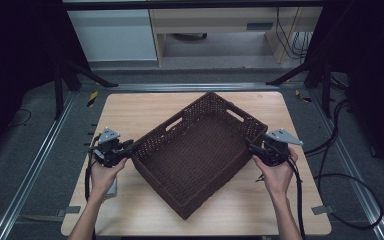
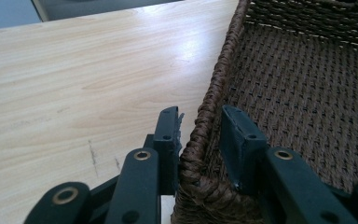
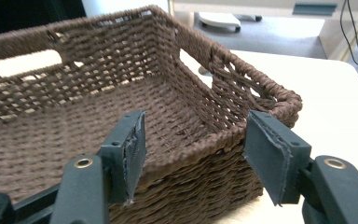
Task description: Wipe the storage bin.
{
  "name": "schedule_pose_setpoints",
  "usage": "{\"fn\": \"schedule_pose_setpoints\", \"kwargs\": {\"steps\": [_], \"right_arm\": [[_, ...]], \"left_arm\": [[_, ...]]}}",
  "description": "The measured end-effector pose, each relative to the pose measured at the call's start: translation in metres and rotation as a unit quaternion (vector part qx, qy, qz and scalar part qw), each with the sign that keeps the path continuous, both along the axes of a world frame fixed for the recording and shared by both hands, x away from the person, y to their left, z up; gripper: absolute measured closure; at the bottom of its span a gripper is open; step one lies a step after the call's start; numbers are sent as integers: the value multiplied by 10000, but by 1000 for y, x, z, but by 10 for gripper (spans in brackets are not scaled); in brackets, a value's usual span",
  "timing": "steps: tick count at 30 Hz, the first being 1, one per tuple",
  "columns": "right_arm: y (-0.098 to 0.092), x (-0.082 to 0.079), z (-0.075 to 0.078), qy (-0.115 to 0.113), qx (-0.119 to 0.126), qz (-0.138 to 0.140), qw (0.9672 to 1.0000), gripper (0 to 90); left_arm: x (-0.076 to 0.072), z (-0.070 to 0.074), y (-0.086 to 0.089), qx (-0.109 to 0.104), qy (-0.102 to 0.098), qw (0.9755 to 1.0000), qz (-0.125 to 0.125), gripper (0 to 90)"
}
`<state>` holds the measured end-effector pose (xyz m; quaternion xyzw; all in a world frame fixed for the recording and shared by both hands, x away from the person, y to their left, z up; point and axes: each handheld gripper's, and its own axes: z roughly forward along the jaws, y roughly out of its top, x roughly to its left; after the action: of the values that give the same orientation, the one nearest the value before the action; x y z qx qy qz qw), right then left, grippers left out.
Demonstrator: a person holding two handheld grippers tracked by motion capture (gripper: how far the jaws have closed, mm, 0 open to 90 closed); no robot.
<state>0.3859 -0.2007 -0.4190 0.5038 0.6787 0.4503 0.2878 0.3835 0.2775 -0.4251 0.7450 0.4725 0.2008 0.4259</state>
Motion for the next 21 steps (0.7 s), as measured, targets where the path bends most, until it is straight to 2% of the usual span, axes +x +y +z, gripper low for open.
{"fn": "schedule_pose_setpoints", "kwargs": {"steps": [3, 10, 14, 16, 21], "right_arm": [[1, -6, 3, -37, 69, 82, 9999, 385], [9, -9, -2, 91, 98, 300, 9995, 421], [15, -5, -8, 91, 153, 442, 9989, 521], [17, -2, -9, 108, 154, 453, 9988, 538], [17, 5, -11, 61, 134, 403, 9991, 556]], "left_arm": [[-9, -2, 0, -146, 7, 9999, 5, 665], [-30, -3, -4, -208, -54, 9997, -83, 656], [-30, -3, -3, -218, -106, 9997, -91, 607], [-29, -2, -2, -276, -114, 9995, -88, 585], [-28, -4, -2, -221, -14, 9997, -125, 665]]}}
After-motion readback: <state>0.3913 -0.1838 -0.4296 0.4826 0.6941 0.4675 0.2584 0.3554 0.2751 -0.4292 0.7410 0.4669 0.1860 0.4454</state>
